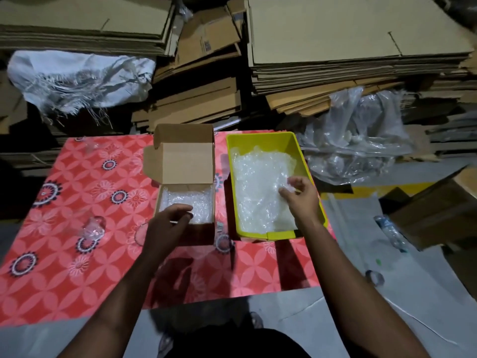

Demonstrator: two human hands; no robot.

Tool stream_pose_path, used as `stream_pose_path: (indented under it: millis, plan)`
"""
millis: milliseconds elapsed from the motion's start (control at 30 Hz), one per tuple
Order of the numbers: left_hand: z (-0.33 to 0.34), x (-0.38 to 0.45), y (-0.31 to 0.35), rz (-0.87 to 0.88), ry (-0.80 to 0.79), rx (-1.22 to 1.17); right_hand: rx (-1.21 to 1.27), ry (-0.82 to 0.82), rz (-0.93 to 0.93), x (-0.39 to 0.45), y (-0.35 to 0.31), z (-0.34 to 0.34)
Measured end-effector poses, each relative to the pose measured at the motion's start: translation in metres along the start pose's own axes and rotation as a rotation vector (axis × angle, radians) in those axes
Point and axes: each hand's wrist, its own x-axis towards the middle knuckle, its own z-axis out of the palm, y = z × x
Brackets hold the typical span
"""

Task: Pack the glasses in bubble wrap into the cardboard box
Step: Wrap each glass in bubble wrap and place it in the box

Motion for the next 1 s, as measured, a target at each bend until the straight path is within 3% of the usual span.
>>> stream_pose_path:
  millis: [133,233,400,633,733,900,1000]
  plan:
    - [0.006,-0.003,0.011,-0.016,-0.081,-0.071,0.208,0.019,-0.076,-0.014,-0.015,-0.01]
    - [0.008,-0.001,0.016,-0.016,-0.149,-0.056,0.241,-0.11,0.004,-0.017,-0.028,-0.013]
    - [0.001,-0.003,0.036,0.014,-0.214,-0.304,0.613,-0.325,0.132,-0.049,-0.06,0.002]
    - [-0.028,-0.016,0.07,-0.159,-0.518,-0.75,0.541,-0.46,0.102,-0.112,-0.092,0.056]
    - [-0.043,-0.025,0.074,-0.15,-0.461,-0.776,0.534,-0.516,0.111,-0.13,-0.097,0.079]
    - [-0.066,-0.034,0.053,-0.118,-0.274,-0.78,0.593,-0.777,0.222,-0.153,-0.104,0.099]
    - [-0.077,-0.04,0.038,-0.088,-0.164,-0.664,0.487,-0.722,0.19,-0.163,-0.099,0.113]
